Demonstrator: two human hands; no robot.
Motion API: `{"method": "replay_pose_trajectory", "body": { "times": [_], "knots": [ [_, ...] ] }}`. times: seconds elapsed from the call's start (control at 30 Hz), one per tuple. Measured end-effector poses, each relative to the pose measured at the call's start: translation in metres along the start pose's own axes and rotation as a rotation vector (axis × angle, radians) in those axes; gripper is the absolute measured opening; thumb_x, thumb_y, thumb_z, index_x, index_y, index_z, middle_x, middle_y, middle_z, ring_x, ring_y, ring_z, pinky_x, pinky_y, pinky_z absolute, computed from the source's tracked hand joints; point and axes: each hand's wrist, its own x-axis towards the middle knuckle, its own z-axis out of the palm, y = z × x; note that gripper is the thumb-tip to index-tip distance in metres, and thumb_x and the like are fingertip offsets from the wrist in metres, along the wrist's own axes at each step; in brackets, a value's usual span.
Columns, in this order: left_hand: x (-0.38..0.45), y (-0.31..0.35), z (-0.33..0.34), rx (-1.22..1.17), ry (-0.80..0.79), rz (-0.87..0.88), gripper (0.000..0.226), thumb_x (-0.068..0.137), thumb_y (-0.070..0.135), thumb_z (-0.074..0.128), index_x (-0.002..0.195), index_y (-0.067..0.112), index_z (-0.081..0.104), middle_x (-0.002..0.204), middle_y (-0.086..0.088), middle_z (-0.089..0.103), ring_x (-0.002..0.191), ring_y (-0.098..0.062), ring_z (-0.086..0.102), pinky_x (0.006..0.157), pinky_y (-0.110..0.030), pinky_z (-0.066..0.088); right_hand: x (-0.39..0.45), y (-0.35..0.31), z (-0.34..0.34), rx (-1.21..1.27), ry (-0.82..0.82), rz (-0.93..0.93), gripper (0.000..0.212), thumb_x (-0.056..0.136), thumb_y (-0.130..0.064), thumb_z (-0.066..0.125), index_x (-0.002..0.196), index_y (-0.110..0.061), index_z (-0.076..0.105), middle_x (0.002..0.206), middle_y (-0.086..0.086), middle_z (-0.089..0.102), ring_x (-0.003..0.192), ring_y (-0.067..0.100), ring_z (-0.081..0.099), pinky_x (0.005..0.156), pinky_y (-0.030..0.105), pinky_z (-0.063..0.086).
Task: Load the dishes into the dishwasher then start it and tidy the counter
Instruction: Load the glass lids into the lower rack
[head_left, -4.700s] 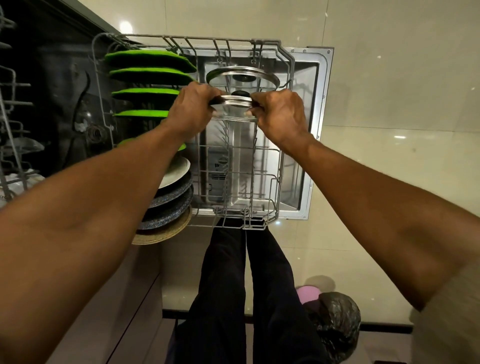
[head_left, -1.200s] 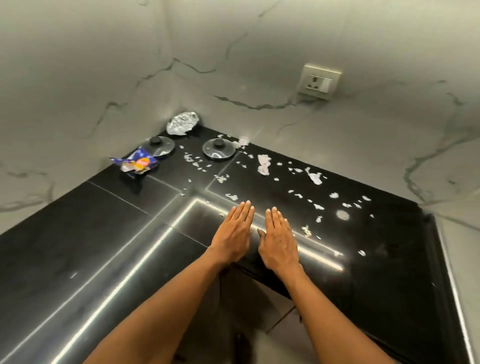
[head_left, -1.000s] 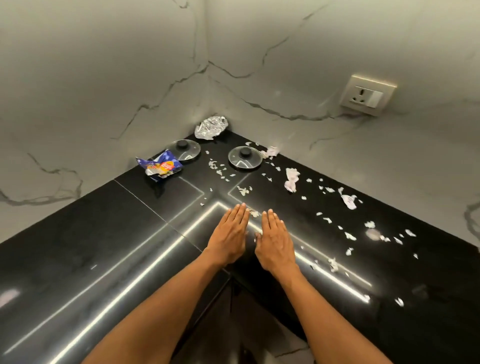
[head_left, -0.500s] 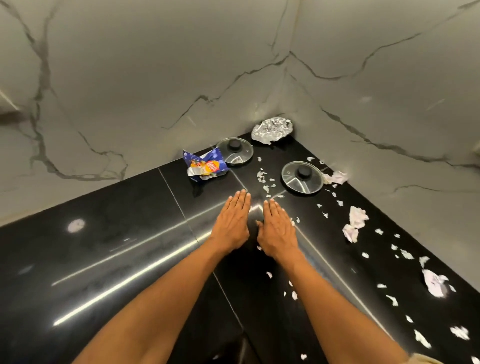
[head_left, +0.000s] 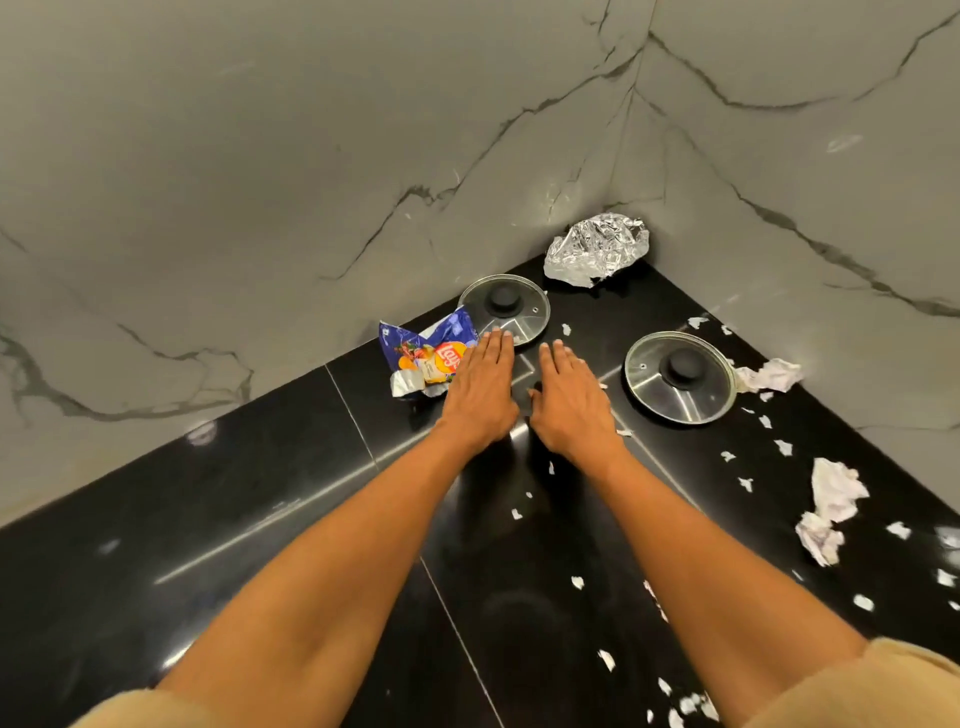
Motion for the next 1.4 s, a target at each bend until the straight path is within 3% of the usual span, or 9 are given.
{"method": "replay_pose_trajectory", "body": {
  "times": [0.2, 0.47, 0.6, 0.73, 0.97, 1.17, 1.27, 1.4],
  "knots": [
    [0.042, -0.020, -0.001, 0.027, -0.032, -0.018, 0.088, 0.087, 0.019, 0.061, 0.159, 0.011, 0.010, 0.166, -0.011, 0.011, 0.154, -0.024, 0.007, 0.125, -0.038, 0.006, 0.074, -0.006, -0.010, 0.047, -0.014, -0.060, 0.068, 0.098, -0.015, 0.047, 0.160, -0.013, 0.019, 0.166, 0.020, 0.014, 0.154, 0.033, 0.014, 0.124, 0.044, 0.020],
    [0.042, -0.037, -0.003, -0.006, -0.107, 0.006, 0.082, 0.081, 0.018, 0.067, 0.154, 0.010, 0.030, 0.160, -0.016, 0.028, 0.148, -0.032, 0.026, 0.123, -0.044, 0.022, 0.126, -0.022, -0.017, 0.004, -0.149, -0.179, 0.075, 0.098, -0.020, 0.059, 0.161, -0.020, 0.018, 0.168, 0.014, 0.008, 0.154, 0.032, 0.012, 0.122, 0.041, 0.019],
    [0.032, -0.046, 0.001, 0.035, -0.108, 0.049, 0.081, 0.079, 0.016, 0.068, 0.153, 0.010, 0.034, 0.160, -0.015, 0.029, 0.146, -0.031, 0.030, 0.121, -0.042, 0.027, 0.127, -0.029, -0.018, 0.003, -0.097, -0.138, 0.066, 0.092, -0.014, 0.065, 0.152, -0.016, 0.039, 0.155, 0.017, 0.030, 0.138, 0.040, 0.037, 0.108, 0.045, 0.039],
    [0.015, -0.053, 0.012, 0.039, 0.001, 0.083, 0.074, 0.079, 0.011, 0.066, 0.149, 0.009, 0.041, 0.157, -0.012, 0.036, 0.145, -0.026, 0.034, 0.122, -0.038, 0.024, 0.116, -0.026, -0.016, 0.043, -0.007, -0.058, 0.049, 0.088, -0.009, 0.065, 0.135, -0.012, 0.052, 0.137, 0.018, 0.039, 0.123, 0.039, 0.045, 0.095, 0.045, 0.047],
    [-0.011, -0.045, 0.020, 0.025, 0.046, 0.170, 0.069, 0.088, 0.013, 0.060, 0.152, 0.010, 0.035, 0.160, -0.010, 0.032, 0.148, -0.024, 0.029, 0.124, -0.037, 0.018, 0.077, -0.015, -0.016, 0.061, 0.025, -0.014, 0.038, 0.096, -0.013, 0.060, 0.132, -0.018, 0.054, 0.131, 0.015, 0.051, 0.122, 0.033, 0.043, 0.092, 0.041, 0.044],
    [-0.031, -0.029, 0.009, -0.029, 0.215, 0.235, 0.078, 0.084, 0.001, 0.064, 0.154, 0.007, 0.030, 0.162, -0.012, 0.024, 0.152, -0.024, 0.019, 0.125, -0.037, 0.015, 0.049, -0.023, -0.044, 0.170, -0.010, 0.001, 0.036, 0.098, -0.022, 0.057, 0.133, -0.020, 0.057, 0.119, 0.017, 0.061, 0.120, 0.035, 0.046, 0.090, 0.042, 0.047],
    [-0.040, -0.020, -0.005, -0.063, 0.347, 0.286, 0.069, 0.083, -0.005, 0.068, 0.147, 0.004, 0.044, 0.154, -0.015, 0.040, 0.146, -0.027, 0.034, 0.122, -0.037, 0.024, 0.033, -0.026, -0.065, 0.284, -0.026, 0.054, 0.033, 0.097, -0.029, 0.061, 0.130, -0.027, 0.063, 0.120, 0.018, 0.064, 0.121, 0.036, 0.053, 0.096, 0.043, 0.050],
    [-0.059, -0.004, -0.024, -0.139, 0.505, 0.397, 0.041, 0.089, 0.000, 0.065, 0.130, -0.002, 0.061, 0.135, -0.020, 0.060, 0.128, -0.031, 0.056, 0.115, -0.037, 0.036, 0.001, -0.027, -0.090, 0.391, -0.039, 0.053, 0.032, 0.093, -0.031, 0.067, 0.125, -0.028, 0.069, 0.121, 0.005, 0.071, 0.116, 0.026, 0.063, 0.097, 0.037, 0.051]
  ]
}}
